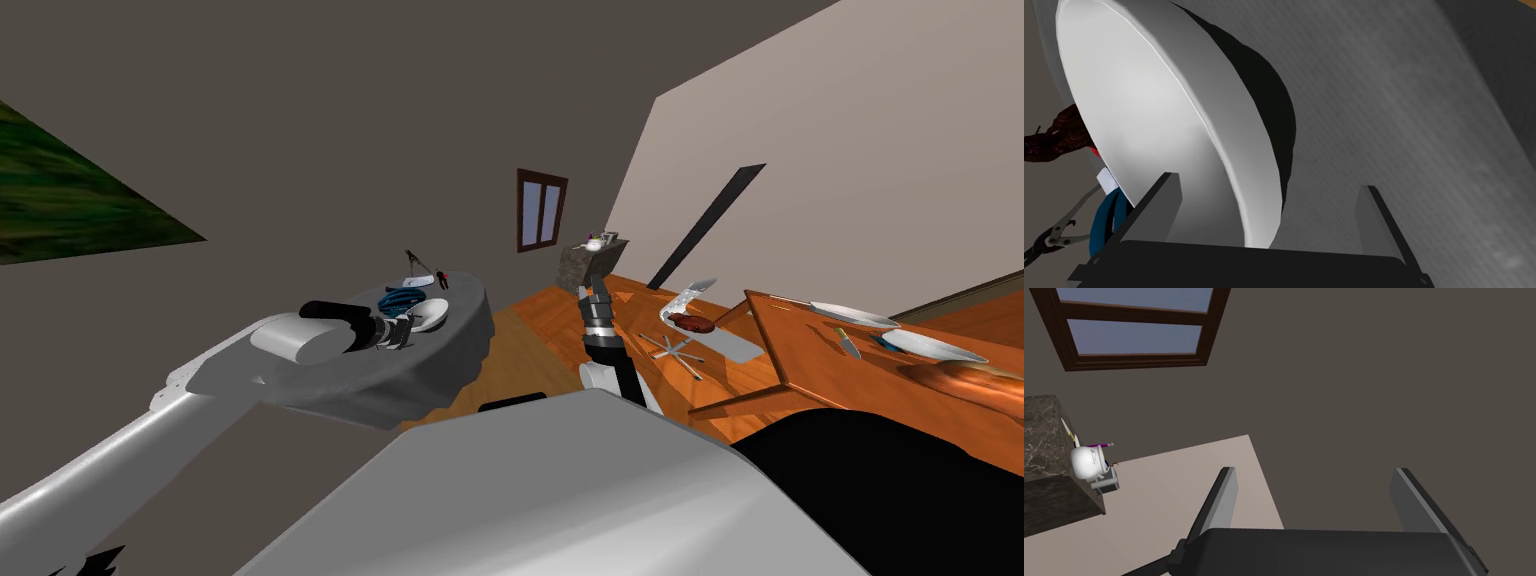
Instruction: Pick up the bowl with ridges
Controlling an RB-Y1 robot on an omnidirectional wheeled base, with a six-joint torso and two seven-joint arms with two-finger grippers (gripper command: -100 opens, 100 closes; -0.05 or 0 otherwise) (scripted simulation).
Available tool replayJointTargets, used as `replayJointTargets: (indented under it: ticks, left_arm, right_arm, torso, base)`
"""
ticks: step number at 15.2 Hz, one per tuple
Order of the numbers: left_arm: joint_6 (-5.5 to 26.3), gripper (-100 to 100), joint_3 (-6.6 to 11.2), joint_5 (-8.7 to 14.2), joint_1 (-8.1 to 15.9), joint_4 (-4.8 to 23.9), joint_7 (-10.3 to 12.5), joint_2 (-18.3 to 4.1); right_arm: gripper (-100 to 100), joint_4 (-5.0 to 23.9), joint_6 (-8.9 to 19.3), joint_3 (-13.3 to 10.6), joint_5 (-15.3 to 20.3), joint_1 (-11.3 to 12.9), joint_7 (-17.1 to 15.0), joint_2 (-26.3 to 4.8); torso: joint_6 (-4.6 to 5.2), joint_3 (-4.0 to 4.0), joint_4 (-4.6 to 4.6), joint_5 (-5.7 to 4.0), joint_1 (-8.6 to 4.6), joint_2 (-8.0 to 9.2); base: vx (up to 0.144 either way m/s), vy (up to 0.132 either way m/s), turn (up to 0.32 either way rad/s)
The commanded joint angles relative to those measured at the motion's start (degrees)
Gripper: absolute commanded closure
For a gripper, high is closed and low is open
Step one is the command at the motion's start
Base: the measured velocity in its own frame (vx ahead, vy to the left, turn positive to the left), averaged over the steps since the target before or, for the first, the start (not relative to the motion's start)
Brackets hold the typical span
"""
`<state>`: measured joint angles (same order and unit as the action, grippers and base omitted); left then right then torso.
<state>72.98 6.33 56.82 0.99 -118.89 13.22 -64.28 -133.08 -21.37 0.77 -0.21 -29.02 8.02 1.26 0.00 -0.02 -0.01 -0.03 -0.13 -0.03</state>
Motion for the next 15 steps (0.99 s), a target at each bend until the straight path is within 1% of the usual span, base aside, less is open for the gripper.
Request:
replayJointTargets:
  ticks: [1,2,3,4,5,6,7,8,9,10,12,13,15]
  left_arm:
    - [2.86,-100,-0.09,1.24,0.99,0.60,0.40,-1.14]
    - [3.00,-100,-0.09,1.24,0.99,0.60,0.40,-1.14]
    - [5.01,-100,0.09,2.66,1.65,0.99,0.79,-2.50]
    - [5.42,-100,0.09,2.66,1.65,0.99,0.79,-2.50]
    - [6.93,-100,0.26,3.95,2.24,1.37,1.13,-3.76]
    - [7.63,-100,0.26,3.95,2.24,1.37,1.13,-3.76]
    - [9.07,-100,0.40,5.10,2.77,1.72,1.43,-4.90]
    - [9.60,-100,0.40,5.10,2.77,1.72,1.43,-4.90]
    - [11.17,-100,0.52,6.12,3.23,2.04,1.69,-5.91]
    - [11.34,-100,0.52,6.12,3.23,2.04,1.69,-5.91]
    - [14.01,-100,0.71,7.68,3.94,2.56,2.08,-7.52]
    - [14.01,-100,0.71,7.68,3.94,2.56,2.08,-7.52]
    - [15.53,-100,0.81,8.56,4.34,2.87,2.29,-8.46]
  right_arm:
    - [0,0.00,0.00,0.00,0.00,0.00,0.00,0.00]
    - [0,0.00,0.00,0.00,0.00,0.00,0.00,0.00]
    - [0,0.00,0.00,0.00,0.00,0.00,0.00,0.00]
    - [0,0.00,0.00,0.00,0.00,0.00,0.00,0.00]
    - [0,0.00,0.00,0.00,0.00,0.00,0.00,0.00]
    - [0,0.00,0.00,0.00,0.00,0.00,0.00,0.00]
    - [0,0.00,0.00,0.00,0.00,0.00,0.00,0.00]
    - [0,0.00,0.00,0.00,0.00,0.00,0.00,0.00]
    - [0,0.00,0.00,0.00,0.00,0.00,0.00,0.00]
    - [0,0.00,0.00,0.00,0.00,0.00,0.00,0.00]
    - [0,0.00,0.00,0.00,0.00,0.00,0.00,0.00]
    - [0,0.00,0.00,0.00,0.00,0.00,0.00,0.00]
    - [0,0.00,0.00,0.00,0.00,0.00,0.00,0.00]
  torso:
    - [0.00,0.00,0.00,0.00,0.00,0.00]
    - [0.00,-0.01,0.00,0.00,0.00,-0.01]
    - [-0.02,0.00,0.00,0.01,0.03,0.00]
    - [-0.01,0.00,0.00,0.01,0.03,0.01]
    - [-0.01,0.00,0.00,0.01,0.03,0.01]
    - [0.00,0.00,0.00,0.01,0.03,0.00]
    - [-0.01,0.00,0.00,0.01,0.02,-0.01]
    - [-0.01,0.00,0.00,0.00,0.01,-0.01]
    - [-0.01,0.00,0.00,0.01,0.02,0.00]
    - [-0.01,0.00,0.00,0.00,0.02,0.00]
    - [-0.01,0.01,0.00,0.01,0.03,0.01]
    - [-0.01,0.00,0.00,0.01,0.03,0.01]
    - [-0.02,0.01,0.00,0.01,0.04,0.02]
  base:
    - [0.018,-0.022,-0.073]
    - [0.012,-0.012,-0.019]
    - [0.011,-0.016,-0.060]
    - [0.012,-0.015,-0.065]
    - [0.018,-0.017,-0.086]
    - [0.019,-0.017,-0.065]
    - [0.017,-0.020,-0.070]
    - [0.015,-0.018,-0.055]
    - [0.015,-0.016,-0.054]
    - [0.013,-0.012,-0.048]
    - [0.014,-0.015,-0.069]
    - [0.014,-0.014,-0.049]
    - [0.010,-0.013,-0.036]
